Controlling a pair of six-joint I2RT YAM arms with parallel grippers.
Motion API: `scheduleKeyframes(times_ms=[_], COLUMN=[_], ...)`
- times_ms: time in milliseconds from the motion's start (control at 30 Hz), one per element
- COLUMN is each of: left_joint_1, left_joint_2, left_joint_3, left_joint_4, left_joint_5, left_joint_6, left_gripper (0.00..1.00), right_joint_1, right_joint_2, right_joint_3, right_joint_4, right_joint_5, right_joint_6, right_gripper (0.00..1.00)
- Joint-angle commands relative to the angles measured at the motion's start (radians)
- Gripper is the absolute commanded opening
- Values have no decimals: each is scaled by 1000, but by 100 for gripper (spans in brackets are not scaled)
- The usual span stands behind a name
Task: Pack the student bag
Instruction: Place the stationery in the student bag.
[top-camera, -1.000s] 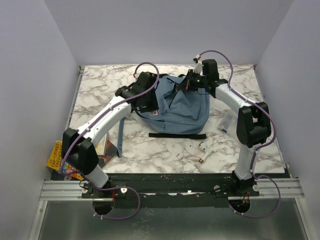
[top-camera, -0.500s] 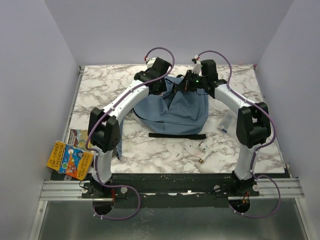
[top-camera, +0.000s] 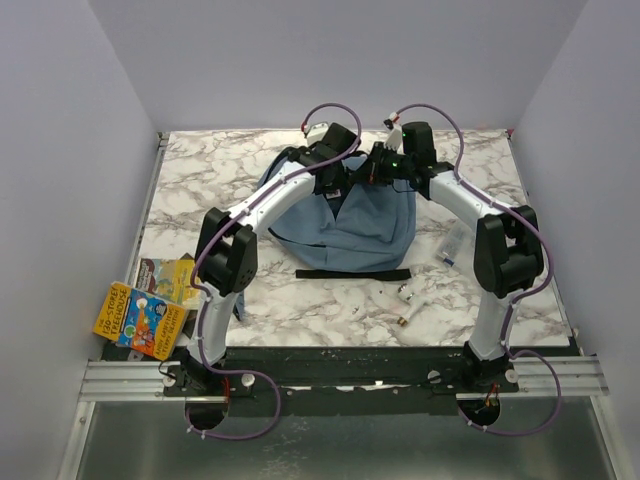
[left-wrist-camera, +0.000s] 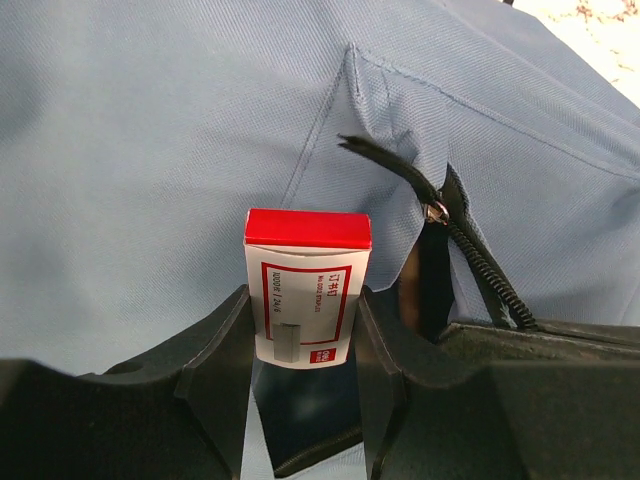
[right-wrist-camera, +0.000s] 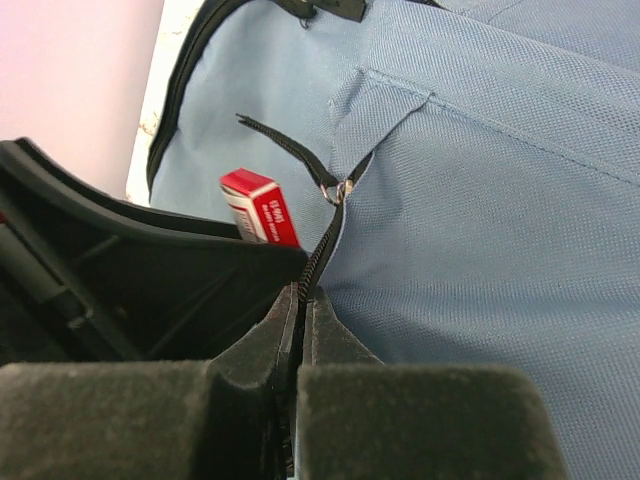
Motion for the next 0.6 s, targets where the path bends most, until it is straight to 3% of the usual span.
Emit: scheduleKeyframes(times_ms=[0, 367, 567], left_joint_1=[-11, -3, 18], left_joint_2=[17, -52, -90], left_joint_3=[30, -98, -148], left_joint_4=[8, 41, 59], left_joint_5=[61, 278, 361], left_joint_6=[-57, -65, 2], left_gripper=[30, 37, 49], right_joint_1=[8, 8, 8], right_joint_2=[-69, -78, -63], right_joint_3=[-11, -11, -1], right_joint_4=[77, 73, 57], right_joint_5=[-52, -44, -37], right_joint_6=[29, 22, 10], right_gripper=[1, 1, 1])
